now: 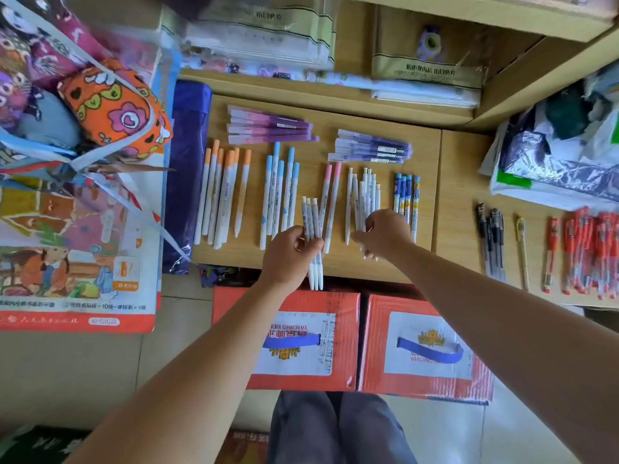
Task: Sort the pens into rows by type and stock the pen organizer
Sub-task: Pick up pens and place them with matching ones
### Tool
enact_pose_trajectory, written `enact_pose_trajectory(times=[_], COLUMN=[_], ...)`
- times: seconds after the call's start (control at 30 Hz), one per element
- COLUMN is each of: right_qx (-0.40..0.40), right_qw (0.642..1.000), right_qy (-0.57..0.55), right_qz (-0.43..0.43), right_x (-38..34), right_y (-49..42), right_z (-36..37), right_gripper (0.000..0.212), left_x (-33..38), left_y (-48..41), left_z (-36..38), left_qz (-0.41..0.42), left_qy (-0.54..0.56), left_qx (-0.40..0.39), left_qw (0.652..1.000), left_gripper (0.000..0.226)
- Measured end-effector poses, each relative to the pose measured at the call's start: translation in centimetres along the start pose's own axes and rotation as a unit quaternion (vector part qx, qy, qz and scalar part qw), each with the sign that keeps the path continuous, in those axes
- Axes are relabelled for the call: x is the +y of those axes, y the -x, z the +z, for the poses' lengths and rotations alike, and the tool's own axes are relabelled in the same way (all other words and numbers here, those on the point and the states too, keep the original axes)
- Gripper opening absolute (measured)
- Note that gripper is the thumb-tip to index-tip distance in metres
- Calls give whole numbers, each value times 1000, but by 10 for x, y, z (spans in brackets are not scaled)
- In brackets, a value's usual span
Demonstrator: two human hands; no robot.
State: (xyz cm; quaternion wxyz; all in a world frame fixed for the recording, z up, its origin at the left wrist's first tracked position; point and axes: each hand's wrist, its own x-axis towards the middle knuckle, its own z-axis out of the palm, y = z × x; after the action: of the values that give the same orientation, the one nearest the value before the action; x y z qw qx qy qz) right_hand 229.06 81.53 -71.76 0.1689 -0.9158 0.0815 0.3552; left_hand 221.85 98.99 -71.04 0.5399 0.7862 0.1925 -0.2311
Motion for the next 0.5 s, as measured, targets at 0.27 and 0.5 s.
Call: enact_pose_trajectory(times=[0.27, 0.5], right_qx=[17, 38], right_qw=[1000, 999], right_qy=[7, 24], right_qz=[-4, -19], right_x=[-6, -5], right_y=[-5, -5], right_z=[5, 2], right_gripper=[19, 21], left_x=[0, 2], left_y=[-11, -15], left_z=[-4, -4], left_qz=[-4, -14], left_qy=[3, -5], left_qx=[5, 2], left_qw=[1000, 1000], left_gripper=[14, 13])
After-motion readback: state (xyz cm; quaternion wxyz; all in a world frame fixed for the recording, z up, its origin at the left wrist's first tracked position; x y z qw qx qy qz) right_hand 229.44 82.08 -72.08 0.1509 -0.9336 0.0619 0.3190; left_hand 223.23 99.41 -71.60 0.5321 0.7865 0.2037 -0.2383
